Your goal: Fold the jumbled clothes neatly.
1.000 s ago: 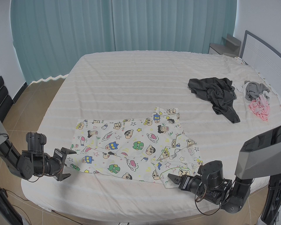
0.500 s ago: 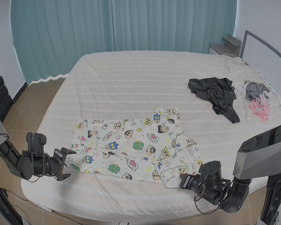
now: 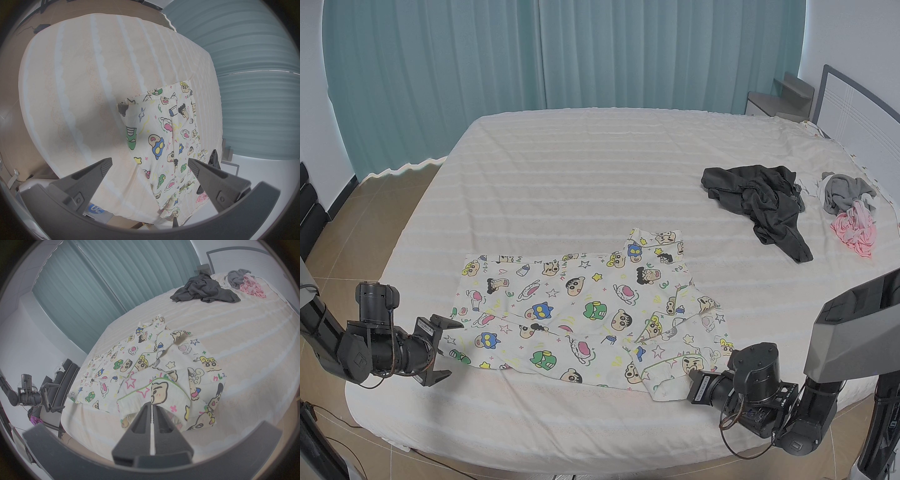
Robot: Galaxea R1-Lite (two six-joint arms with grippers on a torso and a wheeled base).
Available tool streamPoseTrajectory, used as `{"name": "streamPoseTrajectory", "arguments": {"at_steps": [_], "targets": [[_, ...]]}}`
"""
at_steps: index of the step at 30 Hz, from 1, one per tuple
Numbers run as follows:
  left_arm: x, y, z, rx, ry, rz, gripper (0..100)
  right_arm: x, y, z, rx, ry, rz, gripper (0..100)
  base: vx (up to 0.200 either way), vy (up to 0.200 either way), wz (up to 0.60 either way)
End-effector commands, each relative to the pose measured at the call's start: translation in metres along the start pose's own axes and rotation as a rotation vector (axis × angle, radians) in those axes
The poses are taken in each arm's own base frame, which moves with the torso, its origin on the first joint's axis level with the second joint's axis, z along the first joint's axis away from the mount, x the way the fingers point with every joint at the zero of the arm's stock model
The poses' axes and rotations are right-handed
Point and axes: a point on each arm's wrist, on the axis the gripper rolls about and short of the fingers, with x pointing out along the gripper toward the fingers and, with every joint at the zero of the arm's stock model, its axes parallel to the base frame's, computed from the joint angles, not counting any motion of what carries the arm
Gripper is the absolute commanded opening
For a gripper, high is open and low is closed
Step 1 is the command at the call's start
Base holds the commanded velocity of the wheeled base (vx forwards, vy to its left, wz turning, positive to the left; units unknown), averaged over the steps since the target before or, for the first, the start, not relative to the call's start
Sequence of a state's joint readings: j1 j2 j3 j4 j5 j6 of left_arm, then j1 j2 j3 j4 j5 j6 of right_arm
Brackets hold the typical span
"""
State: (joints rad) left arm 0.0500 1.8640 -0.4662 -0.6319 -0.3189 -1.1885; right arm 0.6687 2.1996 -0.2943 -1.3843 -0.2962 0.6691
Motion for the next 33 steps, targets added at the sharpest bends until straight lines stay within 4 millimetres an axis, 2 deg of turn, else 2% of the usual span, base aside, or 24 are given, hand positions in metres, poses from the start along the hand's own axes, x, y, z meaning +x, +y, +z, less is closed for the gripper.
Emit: {"name": "streamPoseTrajectory", "arguments": {"at_steps": [1, 19, 33], "targets": [[0.000, 0.000, 0.000, -0.001, 0.000, 0.001, 100, -0.012, 0.003, 0.009, -0.002, -0.027, 0.025, 0, 0.000, 0.000, 0.00], [0.001, 0.000, 0.000, 0.002, 0.001, 0.002, 100, -0.027, -0.007, 0.002, -0.117, 0.027, -0.010, 0, 0.000, 0.000, 0.00], [0.001, 0.000, 0.000, 0.002, 0.001, 0.002, 100, -0.022, -0.023, -0.028, -0.197, 0.162, -0.070, 0, 0.000, 0.000, 0.00]]}}
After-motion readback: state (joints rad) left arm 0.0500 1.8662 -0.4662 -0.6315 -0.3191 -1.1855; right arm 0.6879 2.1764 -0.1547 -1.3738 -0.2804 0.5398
